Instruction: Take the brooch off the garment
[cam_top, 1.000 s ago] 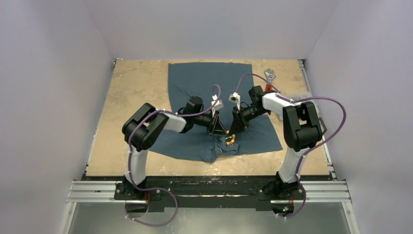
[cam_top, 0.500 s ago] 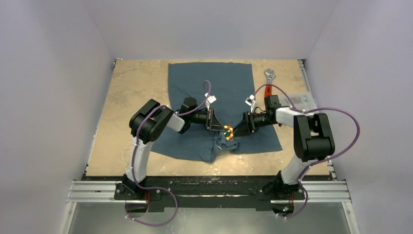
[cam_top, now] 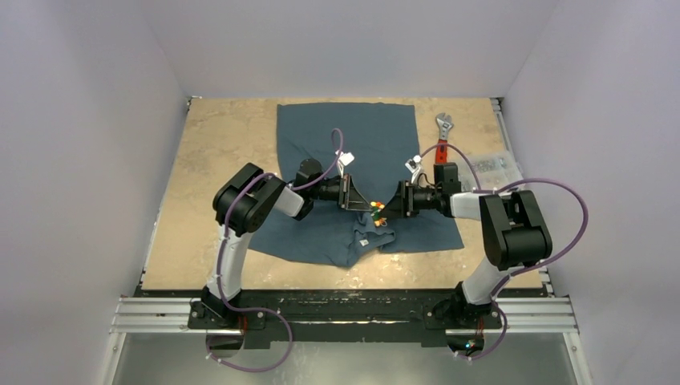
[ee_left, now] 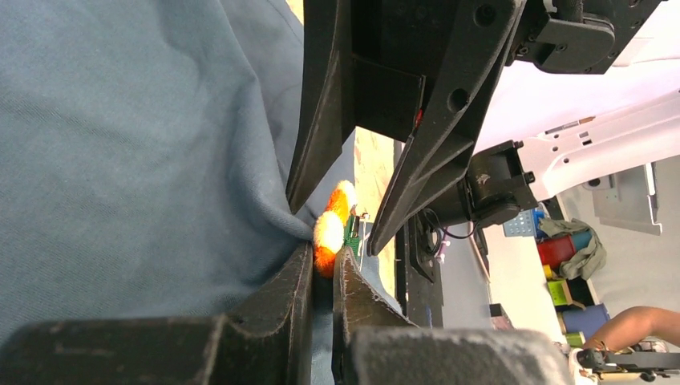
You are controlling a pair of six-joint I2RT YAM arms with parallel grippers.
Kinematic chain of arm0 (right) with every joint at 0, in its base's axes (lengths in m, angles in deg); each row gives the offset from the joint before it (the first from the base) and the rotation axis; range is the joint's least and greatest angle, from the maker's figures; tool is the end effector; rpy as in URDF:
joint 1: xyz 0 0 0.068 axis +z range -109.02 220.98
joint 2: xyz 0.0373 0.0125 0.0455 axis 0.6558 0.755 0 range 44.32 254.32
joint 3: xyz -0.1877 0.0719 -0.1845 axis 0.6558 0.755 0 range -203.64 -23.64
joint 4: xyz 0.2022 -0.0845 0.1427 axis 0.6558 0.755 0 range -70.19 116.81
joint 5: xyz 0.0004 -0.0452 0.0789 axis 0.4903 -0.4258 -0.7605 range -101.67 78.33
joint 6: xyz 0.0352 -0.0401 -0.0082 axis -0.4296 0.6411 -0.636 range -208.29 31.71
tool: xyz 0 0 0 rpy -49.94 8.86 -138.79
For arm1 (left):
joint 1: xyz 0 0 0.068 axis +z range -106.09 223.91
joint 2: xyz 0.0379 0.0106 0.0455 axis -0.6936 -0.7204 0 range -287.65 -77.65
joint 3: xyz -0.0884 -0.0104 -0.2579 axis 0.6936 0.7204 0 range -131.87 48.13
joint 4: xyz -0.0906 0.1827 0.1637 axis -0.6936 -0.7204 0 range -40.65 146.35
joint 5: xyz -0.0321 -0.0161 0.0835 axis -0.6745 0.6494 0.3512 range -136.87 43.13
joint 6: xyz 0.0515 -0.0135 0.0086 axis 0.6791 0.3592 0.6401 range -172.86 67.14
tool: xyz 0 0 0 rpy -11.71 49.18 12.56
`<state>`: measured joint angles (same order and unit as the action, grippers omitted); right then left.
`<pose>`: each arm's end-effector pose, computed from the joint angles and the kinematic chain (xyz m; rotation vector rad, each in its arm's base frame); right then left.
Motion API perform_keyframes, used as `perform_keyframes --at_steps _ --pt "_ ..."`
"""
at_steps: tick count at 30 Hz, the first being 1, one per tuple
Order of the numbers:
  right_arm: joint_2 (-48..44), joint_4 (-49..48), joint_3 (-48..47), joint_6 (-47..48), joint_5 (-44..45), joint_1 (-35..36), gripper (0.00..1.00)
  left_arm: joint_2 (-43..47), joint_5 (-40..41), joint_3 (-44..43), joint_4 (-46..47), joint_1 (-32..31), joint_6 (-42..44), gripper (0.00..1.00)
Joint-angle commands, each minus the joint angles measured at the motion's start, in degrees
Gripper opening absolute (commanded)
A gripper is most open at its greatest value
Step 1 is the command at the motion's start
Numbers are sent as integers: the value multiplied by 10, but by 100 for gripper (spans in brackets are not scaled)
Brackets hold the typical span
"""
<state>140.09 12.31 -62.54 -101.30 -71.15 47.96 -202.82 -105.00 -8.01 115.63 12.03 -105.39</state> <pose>0.2847 0.0658 0.1339 -0.3579 2.2784 1.4149 0.3298 -0.2408 0.1063 0.5356 2.0301 -1.8594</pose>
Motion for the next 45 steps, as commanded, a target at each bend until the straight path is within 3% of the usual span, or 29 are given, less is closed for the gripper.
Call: perform_keyframes --at_steps 1,9,13,20,31,39,45 --pt "9 -105 6 -53 -15 20 51 -5 -3 1 53 3 -23 0" --pt "3 -103 9 -54 -29 31 27 -11 9 8 62 11 -41 0" --pt "-6 -112 16 -75 -31 31 33 -21 22 7 79 23 -68 0" --pt "-23 -225 67 -202 6 29 45 -27 41 8 105 28 -114 0" --pt "19 -396 95 -345 34 28 42 -28 44 15 116 28 -128 0" --pt "41 -411 86 -354 38 28 37 -20 41 21 112 27 -125 0" --pt "51 -400 84 -346 36 17 46 -14 41 24 117 25 -132 0"
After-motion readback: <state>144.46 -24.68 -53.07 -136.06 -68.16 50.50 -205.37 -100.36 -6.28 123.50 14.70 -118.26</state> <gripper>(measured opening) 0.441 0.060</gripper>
